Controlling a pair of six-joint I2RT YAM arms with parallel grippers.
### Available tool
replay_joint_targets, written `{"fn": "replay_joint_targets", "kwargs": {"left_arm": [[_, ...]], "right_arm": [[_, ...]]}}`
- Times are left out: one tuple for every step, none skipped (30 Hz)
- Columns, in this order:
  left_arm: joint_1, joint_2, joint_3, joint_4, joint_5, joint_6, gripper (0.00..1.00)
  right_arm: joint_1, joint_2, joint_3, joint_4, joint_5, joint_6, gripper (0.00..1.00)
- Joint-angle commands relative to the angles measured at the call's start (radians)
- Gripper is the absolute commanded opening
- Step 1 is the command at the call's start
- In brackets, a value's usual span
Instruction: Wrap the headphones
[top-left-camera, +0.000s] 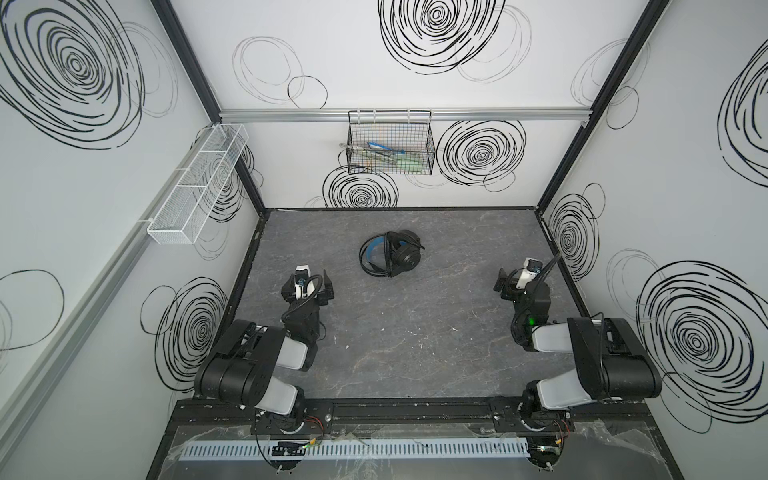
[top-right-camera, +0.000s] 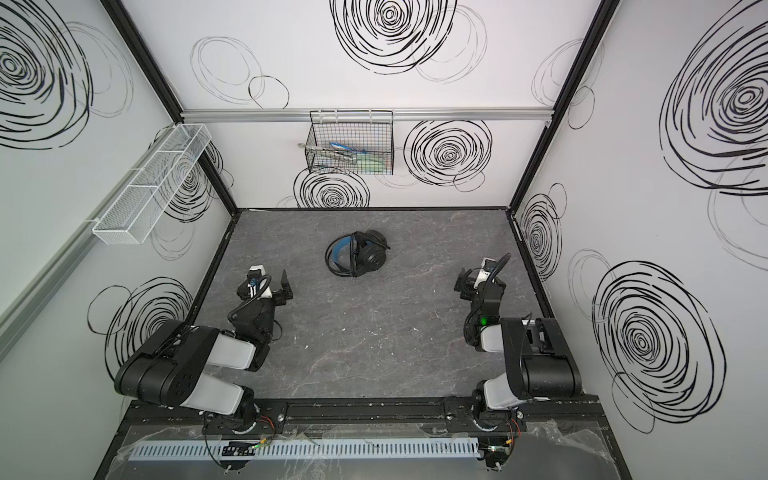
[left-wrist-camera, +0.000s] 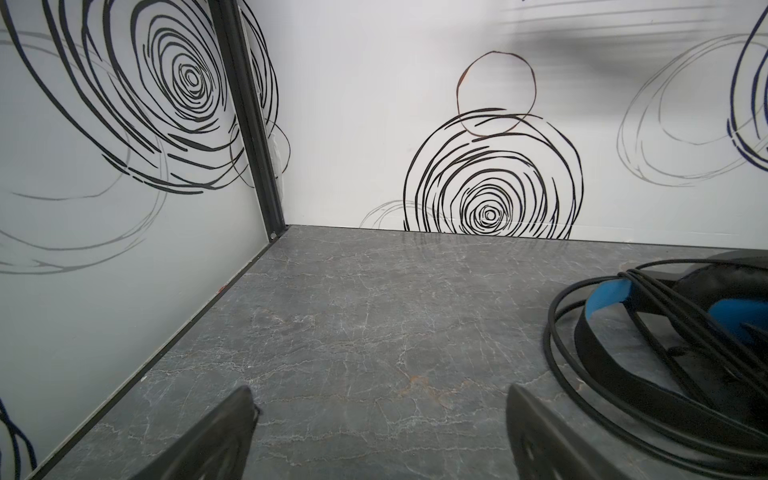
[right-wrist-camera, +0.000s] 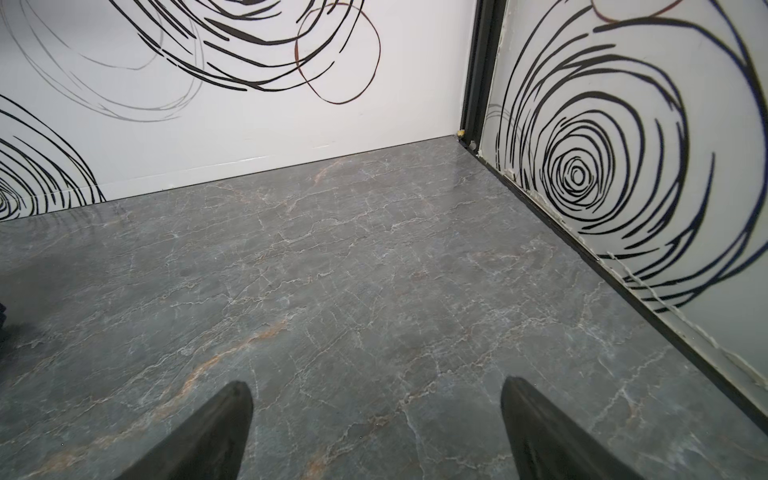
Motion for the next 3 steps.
{"fn": "replay_joint_targets", "kwargs": {"left_arm": [[0.010, 0.008, 0.000, 0.082, 0.007, 0.011, 0.96], [0.009, 0.008, -0.001, 0.085, 0.007, 0.011, 0.96], [0.010, 0.007, -0.002, 0.085, 0.007, 0.011, 0.96]], "right_arm": [[0.005, -0.011, -0.016, 0.059, 0.019, 0.004, 0.97], [0.005, -0.010, -0.016, 0.059, 0.020, 0.005, 0.97], [0.005, -0.012, -0.016, 0.059, 0.019, 0.005, 0.97]]}}
